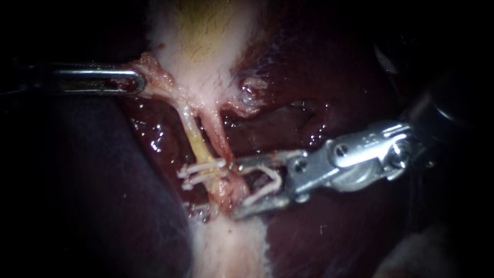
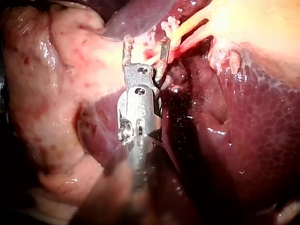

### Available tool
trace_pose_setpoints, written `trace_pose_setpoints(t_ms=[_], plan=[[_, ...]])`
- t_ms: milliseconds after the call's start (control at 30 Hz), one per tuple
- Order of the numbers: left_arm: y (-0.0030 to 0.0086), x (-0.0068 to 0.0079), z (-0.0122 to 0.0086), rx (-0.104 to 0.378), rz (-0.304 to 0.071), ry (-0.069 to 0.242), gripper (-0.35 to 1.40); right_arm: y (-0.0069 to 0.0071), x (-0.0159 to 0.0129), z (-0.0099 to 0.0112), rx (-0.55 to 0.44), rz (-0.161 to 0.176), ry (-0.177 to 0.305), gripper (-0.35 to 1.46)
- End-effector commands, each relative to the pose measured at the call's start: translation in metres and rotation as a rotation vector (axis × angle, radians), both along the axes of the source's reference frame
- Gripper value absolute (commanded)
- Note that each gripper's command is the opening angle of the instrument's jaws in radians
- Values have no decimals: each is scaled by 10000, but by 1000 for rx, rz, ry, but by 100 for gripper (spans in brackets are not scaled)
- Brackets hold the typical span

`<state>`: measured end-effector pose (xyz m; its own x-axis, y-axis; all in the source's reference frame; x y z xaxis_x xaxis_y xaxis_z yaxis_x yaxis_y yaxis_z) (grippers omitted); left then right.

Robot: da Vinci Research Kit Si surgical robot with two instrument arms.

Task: Clipping third clip left tube

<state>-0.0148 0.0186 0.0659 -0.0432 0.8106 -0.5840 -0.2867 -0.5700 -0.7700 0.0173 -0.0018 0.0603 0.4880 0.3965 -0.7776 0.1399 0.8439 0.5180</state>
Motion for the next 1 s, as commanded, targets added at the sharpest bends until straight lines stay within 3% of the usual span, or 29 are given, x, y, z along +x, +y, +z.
trace_pose_setpoints(t_ms=[33, 333, 667, 1000], plan=[[0, 0, 0, 0, -1, 1, -35, 2, 2, 3, 3, 4, 0, 48], [0, -2, 1, 0, 0, -1, -35, 24, 20, 28, 22, 40, -7, 48], [-1, -2, 1, 0, 0, 0, -35, 36, 37, 48, 34, 58, -16, 48], [-1, -2, 0, 0, 0, 0, -35, 44, 45, 82, 35, 77, -31, 48]])
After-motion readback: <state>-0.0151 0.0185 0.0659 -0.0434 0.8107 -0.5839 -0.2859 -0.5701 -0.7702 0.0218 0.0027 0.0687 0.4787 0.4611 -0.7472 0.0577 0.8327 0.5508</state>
